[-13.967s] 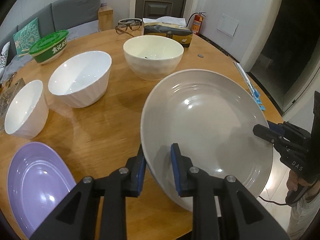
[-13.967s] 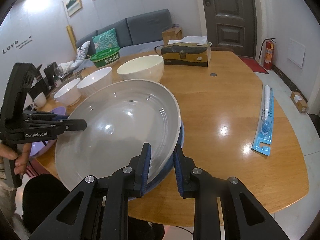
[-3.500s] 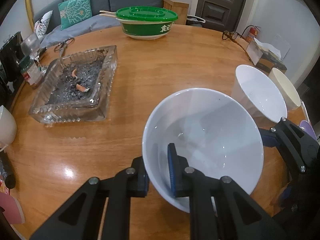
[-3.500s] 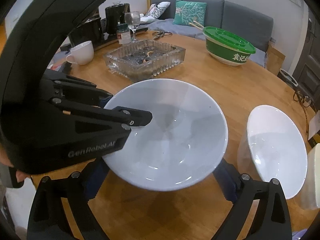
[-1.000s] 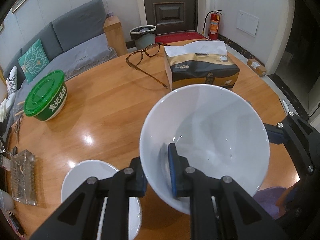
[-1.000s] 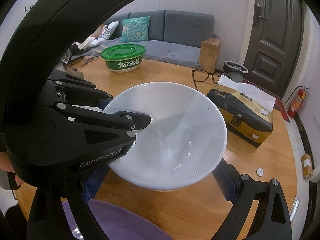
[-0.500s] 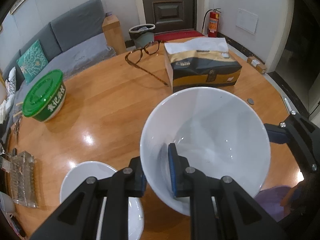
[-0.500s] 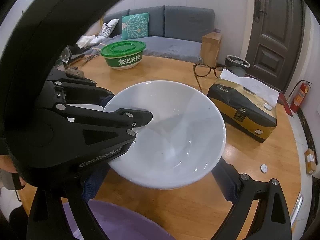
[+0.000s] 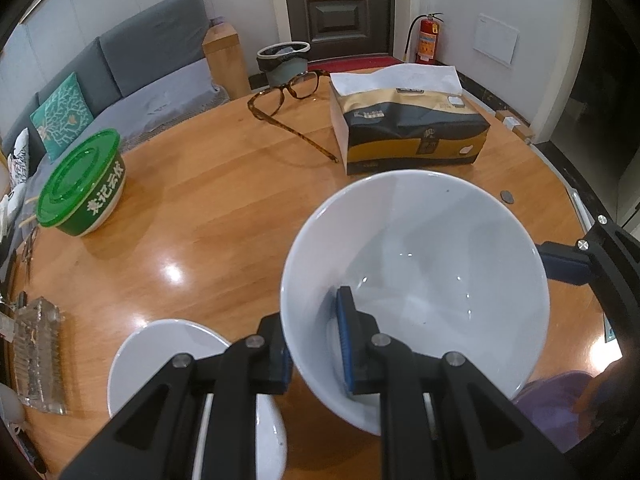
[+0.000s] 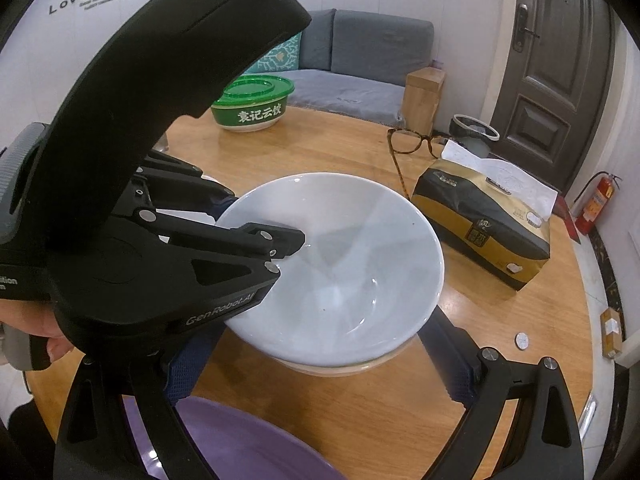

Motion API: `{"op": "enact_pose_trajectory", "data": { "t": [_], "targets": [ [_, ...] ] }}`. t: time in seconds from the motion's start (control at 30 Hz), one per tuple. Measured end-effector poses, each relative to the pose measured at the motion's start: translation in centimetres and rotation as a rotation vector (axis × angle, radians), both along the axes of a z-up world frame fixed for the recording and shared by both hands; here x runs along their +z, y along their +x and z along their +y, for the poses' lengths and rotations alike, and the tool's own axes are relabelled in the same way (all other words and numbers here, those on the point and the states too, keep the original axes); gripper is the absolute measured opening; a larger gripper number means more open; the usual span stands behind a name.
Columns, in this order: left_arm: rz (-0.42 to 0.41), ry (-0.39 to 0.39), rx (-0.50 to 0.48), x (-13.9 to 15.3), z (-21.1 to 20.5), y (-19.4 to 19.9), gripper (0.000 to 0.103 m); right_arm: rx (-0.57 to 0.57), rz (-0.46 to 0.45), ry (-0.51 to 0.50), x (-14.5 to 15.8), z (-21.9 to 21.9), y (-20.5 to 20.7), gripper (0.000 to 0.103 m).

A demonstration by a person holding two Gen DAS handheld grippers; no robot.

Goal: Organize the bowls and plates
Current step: 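Lower the held white bowl into the other white bowl and open the left tool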

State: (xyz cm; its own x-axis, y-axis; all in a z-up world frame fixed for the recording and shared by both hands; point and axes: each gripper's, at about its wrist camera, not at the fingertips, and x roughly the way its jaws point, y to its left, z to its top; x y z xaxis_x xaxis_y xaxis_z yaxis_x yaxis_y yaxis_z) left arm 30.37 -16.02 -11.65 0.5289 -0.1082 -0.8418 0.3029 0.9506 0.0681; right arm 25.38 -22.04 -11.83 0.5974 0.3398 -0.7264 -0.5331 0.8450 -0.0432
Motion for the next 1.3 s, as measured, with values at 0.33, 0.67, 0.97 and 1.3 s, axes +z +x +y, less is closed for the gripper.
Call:
{"op": "enact_pose_trajectory", "data": {
  "t": [0.33,0.67,0.97,1.3],
  "targets": [
    [0.017,0.000,-0.005,-0.7,0.1,0.3,0.016,0.006,0.013,0.019,0.1,-0.5,-0.6,0.093],
    [0.002,-0.003,-0.006,-0.4,0.2,-0.2,0.019,0.014,0.006,0.022,0.4,-0.9,-1.2,0.093],
    [-0.028,-0.027,0.026,1.2,1.6,-0.7,0.033,0.031,-0.040,-0.005,1.2,-0.9,-2.3,0.093],
    [-0.081,-0.082,0.073,4.6,6.1,-2.3,0.047,-0.041,-0.136,-0.110,3.4,1.0,-5.4,0.094]
  ]
}}
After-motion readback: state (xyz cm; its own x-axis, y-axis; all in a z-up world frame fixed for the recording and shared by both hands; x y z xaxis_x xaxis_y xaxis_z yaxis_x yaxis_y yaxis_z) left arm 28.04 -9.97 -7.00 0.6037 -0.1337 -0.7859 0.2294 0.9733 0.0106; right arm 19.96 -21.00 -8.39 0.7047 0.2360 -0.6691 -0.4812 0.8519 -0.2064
